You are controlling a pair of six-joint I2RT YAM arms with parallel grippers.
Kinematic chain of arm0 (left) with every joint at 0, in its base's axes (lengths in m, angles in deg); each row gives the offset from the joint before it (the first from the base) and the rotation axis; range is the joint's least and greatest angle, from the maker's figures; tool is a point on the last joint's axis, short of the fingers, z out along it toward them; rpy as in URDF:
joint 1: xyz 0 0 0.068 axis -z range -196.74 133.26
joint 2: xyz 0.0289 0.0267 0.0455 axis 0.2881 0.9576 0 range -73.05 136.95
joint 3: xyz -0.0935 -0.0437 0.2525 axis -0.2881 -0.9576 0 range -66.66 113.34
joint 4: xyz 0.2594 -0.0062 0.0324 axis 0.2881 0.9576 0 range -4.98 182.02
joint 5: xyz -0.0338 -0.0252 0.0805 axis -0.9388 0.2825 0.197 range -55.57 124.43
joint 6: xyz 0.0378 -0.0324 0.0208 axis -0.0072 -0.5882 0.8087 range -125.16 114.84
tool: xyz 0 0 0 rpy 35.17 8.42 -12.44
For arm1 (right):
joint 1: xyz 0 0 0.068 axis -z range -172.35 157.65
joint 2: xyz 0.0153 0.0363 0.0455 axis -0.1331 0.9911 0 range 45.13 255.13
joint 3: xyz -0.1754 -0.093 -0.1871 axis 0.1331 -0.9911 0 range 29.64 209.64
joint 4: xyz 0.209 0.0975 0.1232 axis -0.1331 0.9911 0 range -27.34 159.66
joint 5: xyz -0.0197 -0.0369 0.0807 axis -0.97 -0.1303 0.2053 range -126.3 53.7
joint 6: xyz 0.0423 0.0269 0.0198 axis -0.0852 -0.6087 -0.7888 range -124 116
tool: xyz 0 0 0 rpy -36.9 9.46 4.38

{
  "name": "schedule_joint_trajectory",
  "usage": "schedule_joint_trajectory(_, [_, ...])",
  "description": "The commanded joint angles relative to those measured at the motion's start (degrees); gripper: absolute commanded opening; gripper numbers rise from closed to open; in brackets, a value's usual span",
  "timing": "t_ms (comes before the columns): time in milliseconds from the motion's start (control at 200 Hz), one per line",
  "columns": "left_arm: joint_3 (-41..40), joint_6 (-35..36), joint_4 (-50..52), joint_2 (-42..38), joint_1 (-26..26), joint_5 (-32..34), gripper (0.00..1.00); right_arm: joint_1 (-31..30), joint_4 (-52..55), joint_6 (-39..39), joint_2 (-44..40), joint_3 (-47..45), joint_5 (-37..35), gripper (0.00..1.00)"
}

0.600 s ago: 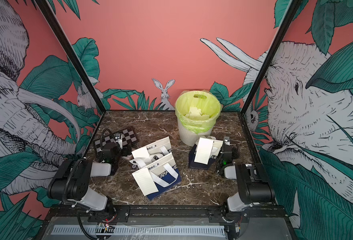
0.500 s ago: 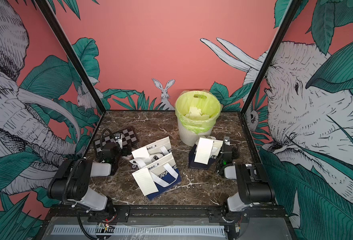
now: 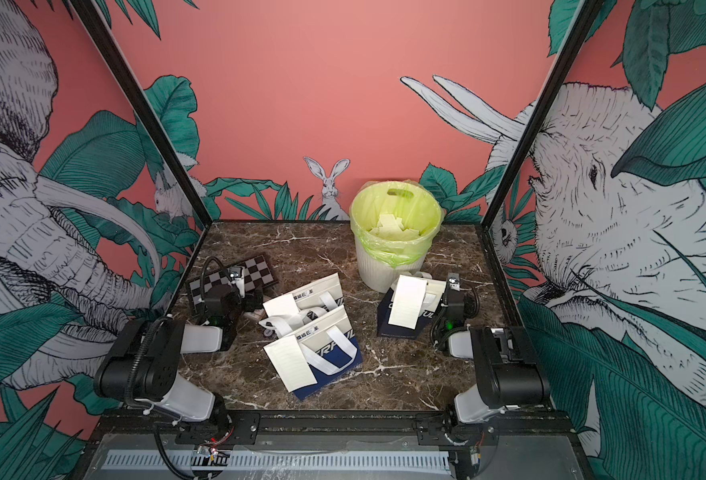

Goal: Shred takeout receipts and throw away
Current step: Tear off the takeout receipt from the takeout bag.

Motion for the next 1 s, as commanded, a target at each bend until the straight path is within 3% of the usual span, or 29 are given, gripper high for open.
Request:
schedule_joint_trajectory(0, [1.2,0.9,-1.6,-0.1,0.0,0.4,0.99,-0.4,-3.0,0.2,0.3,1.3,-0.7,0.99])
schedule_joint_trajectory(160, [0.8,1.1,-2.5,-0.3,0.0,0.3,1.0,-0.5,-3.0,0.8,-1.3,1.4,-0.4,0.99])
schedule_joint_trajectory(235, [0.2,2.1,-1.2,-3.6,0.0,-1.4,0.99,-0.5,6.6,0.2,-8.4,2.1,-0.7,0.99])
schedule_joint_trajectory(355, [0.0,1.4,8.5,-15.1,0.1,-2.2,1.0,-0.4,23.8,-4.2,-24.1,2.4,-6.0,0.99])
schedule_joint_trajectory(420, [0.0,-5.9,11.1,-21.3,0.0,0.7,1.0,-0.3,31.4,-13.5,-34.6,-0.3,-12.9,0.99])
schedule_joint_trajectory(490, [0.7,-19.4,16.5,-26.4,0.0,5.8,0.99,0.2,42.6,-23.9,-47.7,-2.9,-17.3,0.99])
schedule_joint_trajectory(530, [1.8,-27.4,21.0,-28.8,0.0,8.7,0.99,0.8,45.3,-24.6,-54.7,-4.8,-14.4,0.99])
schedule_joint_trajectory(570, [2.5,-29.6,22.5,-29.9,-0.1,7.1,0.99,1.2,48.5,-25.0,-61.8,-5.5,-10.8,1.0])
schedule_joint_trajectory(665, [6.5,-28.7,24.9,-30.5,0.0,-9.4,0.99,1.4,58.9,-24.6,-72.3,-3.0,-3.6,0.99])
schedule_joint_trajectory(755, [11.9,-28.7,27.7,-30.0,1.4,-22.0,0.99,1.4,65.7,-24.5,-74.8,1.4,2.4,0.99])
schedule_joint_trajectory(815, [15.7,-25.5,32.2,-31.1,4.9,-22.5,0.99,1.4,67.9,-23.8,-74.1,4.1,7.0,0.99])
schedule_joint_trajectory(910, [22.5,-15.1,41.8,-33.5,13.3,-17.5,0.99,1.4,70.4,-23.5,-71.0,8.9,15.6,0.99])
schedule_joint_trajectory(995, [29.6,-10.8,49.2,-33.2,17.6,-16.5,0.99,1.4,74.9,-23.9,-67.6,14.0,19.2,0.97])
